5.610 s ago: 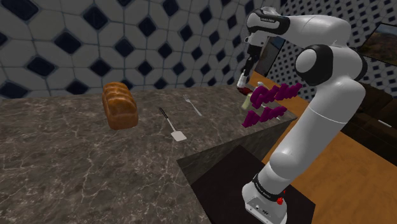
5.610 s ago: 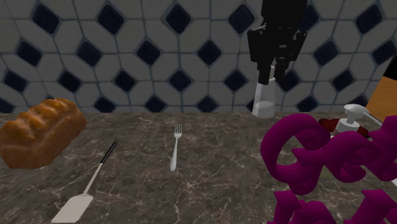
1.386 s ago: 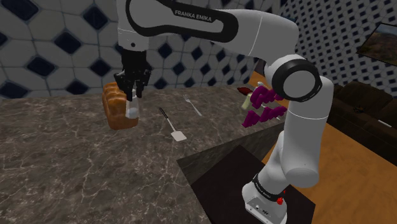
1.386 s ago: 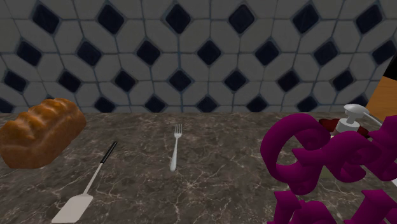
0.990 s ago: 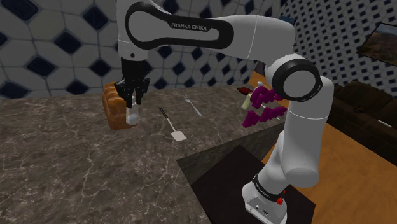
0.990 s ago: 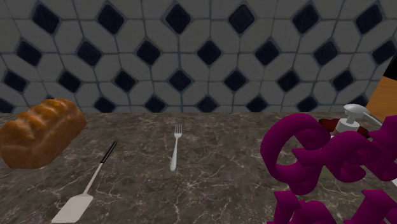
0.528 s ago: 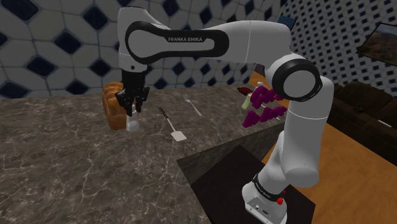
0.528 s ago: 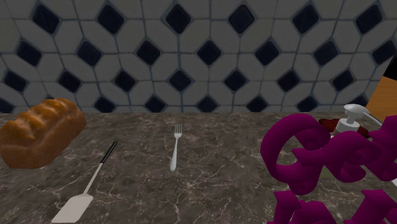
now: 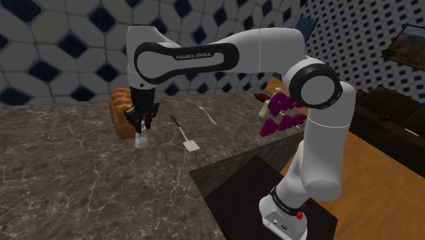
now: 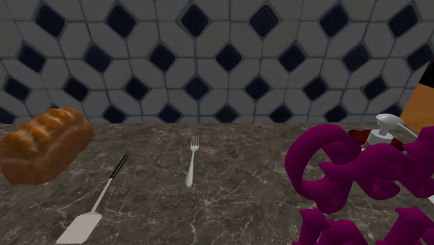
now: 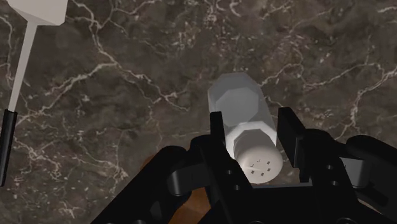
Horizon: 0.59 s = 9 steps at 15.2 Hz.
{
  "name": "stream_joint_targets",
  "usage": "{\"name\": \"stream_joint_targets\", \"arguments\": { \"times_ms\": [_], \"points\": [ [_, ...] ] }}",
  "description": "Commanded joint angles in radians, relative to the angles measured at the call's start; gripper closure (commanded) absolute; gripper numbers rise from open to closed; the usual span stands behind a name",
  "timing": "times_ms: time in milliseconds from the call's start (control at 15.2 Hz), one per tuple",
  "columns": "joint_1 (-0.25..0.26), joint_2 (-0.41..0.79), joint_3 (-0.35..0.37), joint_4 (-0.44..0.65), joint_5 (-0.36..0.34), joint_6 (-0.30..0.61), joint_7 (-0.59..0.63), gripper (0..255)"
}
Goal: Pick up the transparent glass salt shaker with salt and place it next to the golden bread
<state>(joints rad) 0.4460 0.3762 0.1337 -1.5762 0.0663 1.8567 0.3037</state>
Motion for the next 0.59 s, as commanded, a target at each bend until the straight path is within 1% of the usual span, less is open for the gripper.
{"name": "stream_joint_targets", "arguments": {
  "times_ms": [0, 396, 528],
  "points": [
    [0.001, 0.009, 0.0, -0.015, -0.001, 0.025, -0.002, 255],
    [0.001, 0.034, -0.001, -0.064, -0.002, 0.098, -0.007, 255],
    [0.001, 0.034, -0.001, -0.064, -0.002, 0.098, -0.007, 255]
  ]
}}
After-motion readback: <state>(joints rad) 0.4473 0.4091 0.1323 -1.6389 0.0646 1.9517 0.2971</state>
